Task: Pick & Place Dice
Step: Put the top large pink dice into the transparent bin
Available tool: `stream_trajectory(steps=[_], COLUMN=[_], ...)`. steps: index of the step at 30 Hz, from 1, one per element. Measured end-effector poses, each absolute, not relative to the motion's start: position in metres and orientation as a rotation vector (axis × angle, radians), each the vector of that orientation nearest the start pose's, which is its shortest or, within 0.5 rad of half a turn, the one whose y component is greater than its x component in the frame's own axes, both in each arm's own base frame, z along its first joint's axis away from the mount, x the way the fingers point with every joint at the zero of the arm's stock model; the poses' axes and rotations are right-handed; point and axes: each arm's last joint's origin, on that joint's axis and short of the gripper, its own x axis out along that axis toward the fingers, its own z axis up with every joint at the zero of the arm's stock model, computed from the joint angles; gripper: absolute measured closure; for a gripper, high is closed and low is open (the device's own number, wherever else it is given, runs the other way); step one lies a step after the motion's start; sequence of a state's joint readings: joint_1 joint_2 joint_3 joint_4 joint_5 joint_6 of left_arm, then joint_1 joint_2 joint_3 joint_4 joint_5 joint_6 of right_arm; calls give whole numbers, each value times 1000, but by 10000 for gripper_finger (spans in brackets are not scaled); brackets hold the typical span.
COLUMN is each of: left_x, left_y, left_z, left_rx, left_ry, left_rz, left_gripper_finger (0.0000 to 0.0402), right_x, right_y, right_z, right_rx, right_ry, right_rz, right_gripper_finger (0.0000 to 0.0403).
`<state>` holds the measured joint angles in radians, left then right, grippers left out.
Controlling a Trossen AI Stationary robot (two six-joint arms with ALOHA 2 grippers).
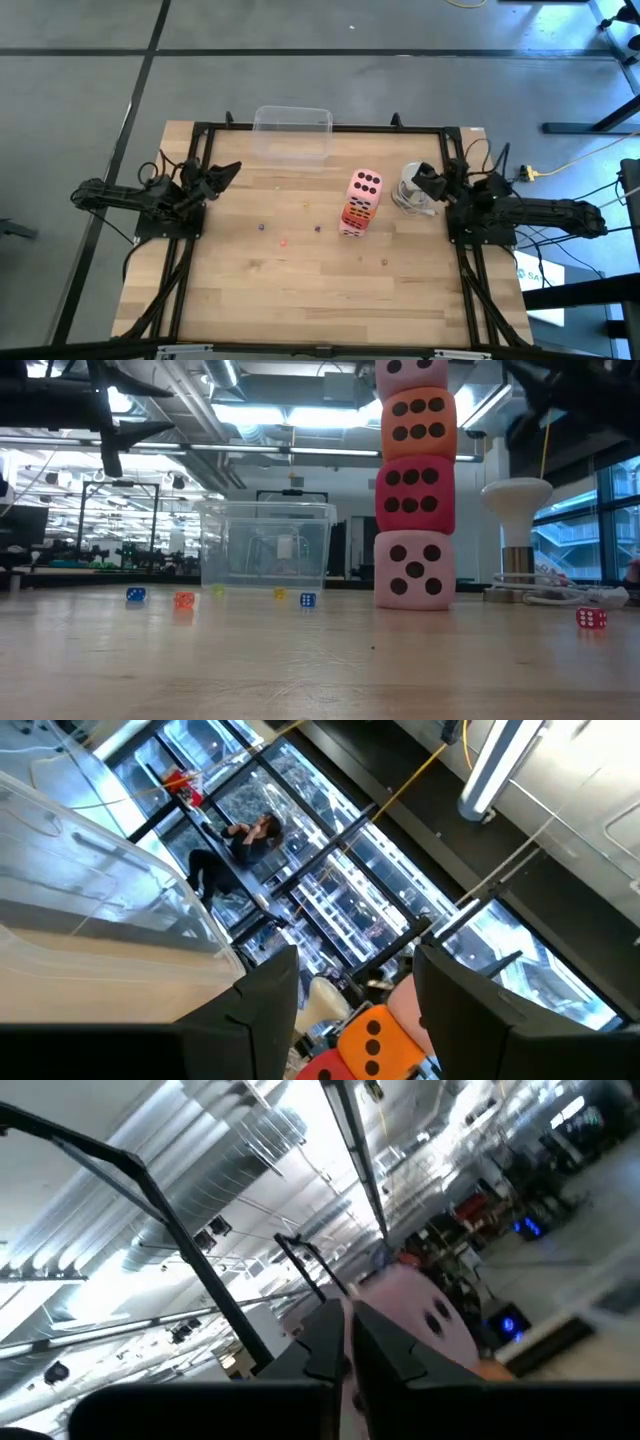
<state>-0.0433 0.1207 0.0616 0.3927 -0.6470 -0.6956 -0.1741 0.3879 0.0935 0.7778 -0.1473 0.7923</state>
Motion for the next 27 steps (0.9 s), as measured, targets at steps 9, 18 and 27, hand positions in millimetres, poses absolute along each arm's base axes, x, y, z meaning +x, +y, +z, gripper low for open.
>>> stream_trajectory(steps=[9, 18, 27], left_x=[92, 93, 93], left_y=[14, 13, 13], left_z=[211, 211, 211], left_rx=[-797, -803, -827], left_ry=[-523, -518, -523], left_rz=[464, 439, 428], left_gripper_finger=[212, 212, 213], right_x=[113, 80, 86], right_y=[-15, -14, -17], right_z=[295, 377, 415], right_rx=[399, 158, 195], right_ry=[-140, -3, 16], right_rz=[29, -165, -254], right_gripper_finger=[374, 374, 326])
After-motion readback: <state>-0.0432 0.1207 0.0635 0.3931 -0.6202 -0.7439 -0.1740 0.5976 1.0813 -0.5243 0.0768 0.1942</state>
